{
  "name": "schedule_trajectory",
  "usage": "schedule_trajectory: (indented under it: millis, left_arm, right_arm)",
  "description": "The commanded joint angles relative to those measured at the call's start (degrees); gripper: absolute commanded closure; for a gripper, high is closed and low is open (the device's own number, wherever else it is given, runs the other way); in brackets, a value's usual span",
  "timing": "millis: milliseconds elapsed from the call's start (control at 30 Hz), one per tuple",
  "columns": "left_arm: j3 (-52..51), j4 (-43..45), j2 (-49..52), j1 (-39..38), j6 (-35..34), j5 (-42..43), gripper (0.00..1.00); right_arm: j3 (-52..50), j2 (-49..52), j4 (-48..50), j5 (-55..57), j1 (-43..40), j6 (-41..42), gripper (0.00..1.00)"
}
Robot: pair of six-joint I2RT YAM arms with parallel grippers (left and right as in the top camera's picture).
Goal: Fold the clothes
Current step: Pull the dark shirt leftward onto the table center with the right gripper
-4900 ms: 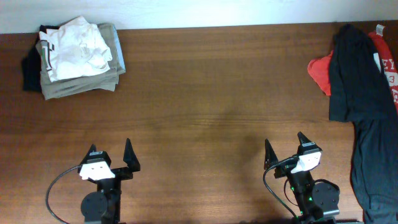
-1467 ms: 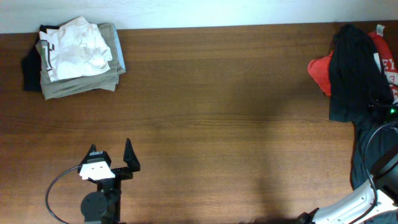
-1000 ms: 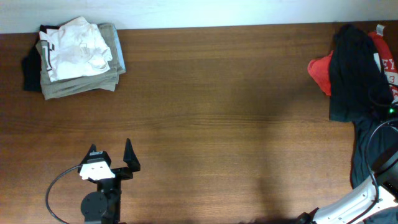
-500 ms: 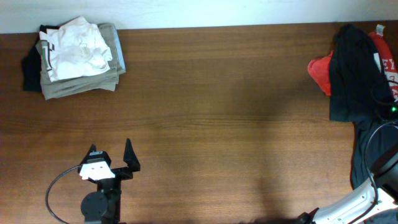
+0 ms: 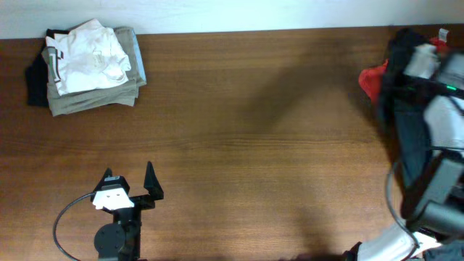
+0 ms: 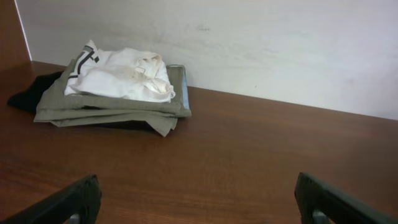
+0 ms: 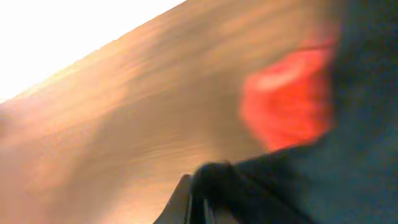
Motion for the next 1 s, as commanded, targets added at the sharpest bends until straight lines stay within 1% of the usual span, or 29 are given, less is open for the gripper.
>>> schedule_trajectory:
  millis: [0,33,100,133,167,200,233,300,333,367,400,433,500,533,567,633,667,700,733,767,800,833,867,900,933,967]
  left_arm:
    - [-0.2,0.0,-0.3,-0.1,-0.4,-0.4,0.01]
    - [-0.2,0.0,-0.3,-0.2,-0.4,-0.4,0.01]
    - [-0.2,0.0,-0.3,-0.1,-0.4,-0.4,0.01]
    - [-0.2,0.0,-0.3,-0.1,-0.4,-0.4,0.01]
    - [-0.2,0.0,-0.3,-0.1,-0.4,-0.4,0.01]
    - [-0.2,0.0,-0.3,-0.1,-0.4,-0.4,0.01]
    - [-0.2,0.0,-0.3,-0.1,-0.4,-0.4,0.01]
    - [-0.2,0.0,-0.3,-0.1,-0.5,-0.4,0.01]
    - [-0.2,0.0,-0.3,-0.1,-0.4,-0.4,0.01]
    - [-0.2,0.0,-0.3,-0.1,-0.4,-0.4,0.01]
    - [-0.2,0.0,-0.3,-0.2,-0.4,-0.4,0.01]
    - [-0.2,0.0,-0.3,-0.1,-0.4,-0.4,0.01]
    - [-0.2,0.0,-0.3,-0.2,-0.4,-0.4,0.01]
    - [-0.2,0.0,-0.3,-0.2,-0.5,-0.4,0.01]
    - [-0.2,0.0,-0.3,-0.1,-0.4,-0.4,0.01]
    - [-0.2,0.0,-0.3,-0.1,-0.4,-0.4,0.01]
    - [-0.2,0.0,-0.3,-0.1,-0.4,-0.4,0.01]
    - [-0.2,0.0,-0.3,-0.1,-0.4,-0.4,0.01]
    - [-0.2,0.0,-0.3,-0.1,-0.4,-0.4,0.01]
    - [-0.2,0.0,-0.3,-0.1,-0.4,-0.4,0.01]
    - [-0.2,0.0,-0.3,-0.1,-0.4,-0.4,0.01]
    - [-0.2,0.0,-0.3,-0.1,-0.4,-0.4,0.01]
    - [-0.2,0.0,-0.3,-0.2,-0.4,-0.4,0.01]
    - [-0.2,0.0,-0.3,-0.1,-0.4,-0.4,0.01]
    - [-0.2,0.0,-0.3,-0.1,-0.4,-0.4,0.01]
    - [-0.2,0.0,-0.3,-0.2,-0.4,-0.4,0.01]
  right_arm:
    - [0.8,-0.9,1.9,-2.3,16.7,3.6,0.96]
    - [0.8,-0.9,2.7,-2.3,21.6,4.9,0.96]
    - [0.8,-0.8,4.4,-2.2,34.4,7.1,0.96]
    - [0.8,-0.8,5.3,-1.4,42.2,9.6,0.96]
    - [0.8,-0.8,6.1,-1.4,47.7,11.8,0.96]
    - [0.8,-0.8,6.2,-0.3,52.3,11.8,0.96]
    - [0.8,-0.7,6.1,2.3,58.3,13.9,0.96]
    - [0.8,-0.7,6.2,3.0,63.7,15.5,0.95]
    - [0.8,-0.7,6.2,5.0,65.1,15.4,0.65]
    - [0.8,-0.8,6.3,7.0,65.3,15.9,0.54]
    - [1.2,-0.9,6.2,7.2,64.2,16.3,0.33]
    - [2.0,-1.0,5.2,7.0,62.6,16.3,0.33]
    - [6.7,-2.3,-3.6,7.1,54.6,16.5,0.11]
    - [9.1,-2.5,-9.7,7.0,50.1,16.5,0.01]
    - [10.8,-2.5,-15.8,7.0,45.3,16.5,0.01]
    - [11.0,-2.5,-23.6,6.1,38.9,16.4,0.01]
    - [10.8,-2.4,-30.1,6.0,35.1,16.3,0.01]
    - [9.9,-2.4,-37.9,6.0,31.1,13.8,0.01]
    - [9.1,-2.4,-41.4,6.8,30.0,13.9,0.01]
    - [8.0,-2.4,-43.9,7.7,29.9,13.9,0.01]
    - [5.5,-2.4,-46.2,9.5,30.2,13.9,0.07]
    - [1.4,-2.4,-46.3,11.2,30.9,14.6,0.28]
    - [-1.5,-2.4,-45.4,11.3,30.9,15.2,0.44]
    - [-3.7,-2.4,-45.4,12.0,30.8,15.2,0.92]
    - [-6.7,-2.4,-45.0,15.0,30.8,16.9,0.96]
    - [-8.7,-2.4,-43.9,17.4,30.8,18.6,0.96]
